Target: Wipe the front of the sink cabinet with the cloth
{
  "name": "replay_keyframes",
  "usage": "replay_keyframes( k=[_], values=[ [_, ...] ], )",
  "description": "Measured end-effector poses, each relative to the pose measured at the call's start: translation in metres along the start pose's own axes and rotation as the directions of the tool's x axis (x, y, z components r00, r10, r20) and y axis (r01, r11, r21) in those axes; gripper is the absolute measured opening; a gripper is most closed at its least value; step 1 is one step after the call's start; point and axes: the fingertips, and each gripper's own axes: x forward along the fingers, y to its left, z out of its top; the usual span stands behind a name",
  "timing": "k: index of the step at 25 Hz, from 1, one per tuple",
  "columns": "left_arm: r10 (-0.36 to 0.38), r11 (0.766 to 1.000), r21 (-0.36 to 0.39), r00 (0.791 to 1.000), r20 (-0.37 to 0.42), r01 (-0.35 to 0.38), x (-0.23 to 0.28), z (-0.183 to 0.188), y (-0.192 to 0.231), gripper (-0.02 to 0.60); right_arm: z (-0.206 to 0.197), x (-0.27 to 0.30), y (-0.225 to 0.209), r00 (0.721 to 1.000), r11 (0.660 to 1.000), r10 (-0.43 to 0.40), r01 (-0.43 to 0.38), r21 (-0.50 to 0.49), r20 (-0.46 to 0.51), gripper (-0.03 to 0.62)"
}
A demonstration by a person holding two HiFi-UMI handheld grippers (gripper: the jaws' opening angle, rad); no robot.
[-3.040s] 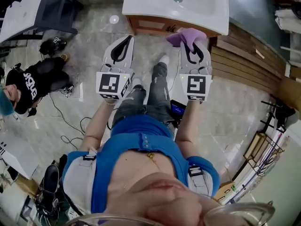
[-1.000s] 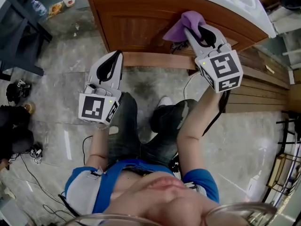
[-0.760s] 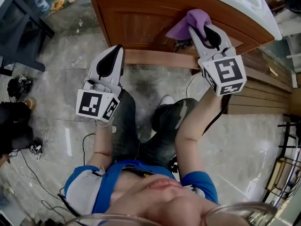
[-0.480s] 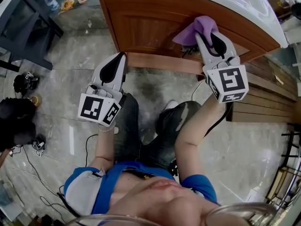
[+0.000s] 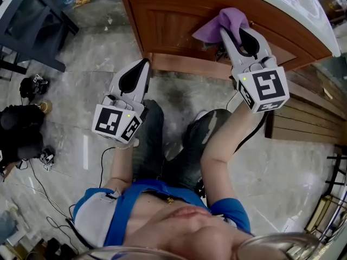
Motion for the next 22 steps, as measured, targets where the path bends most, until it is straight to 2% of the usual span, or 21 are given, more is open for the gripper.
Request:
replay_keyframes(
  k=[12, 22],
  values=[
    [0.078, 0.997, 0.019, 0.997, -0.001, -0.078, -0.025, 0.001, 0.013, 0.0, 0.028, 0.051, 0.057, 0.989, 0.99, 0.135, -0.132, -0.047, 0.062, 0.061],
    [0.178, 0.984, 0.025, 0.984, 0.001, -0.178, -0.06, 0.0, 0.029, 0.0, 0.049, 0.083, 0.096, 0.971, 0.979, 0.202, -0.195, -0.064, 0.127, 0.061]
  ],
)
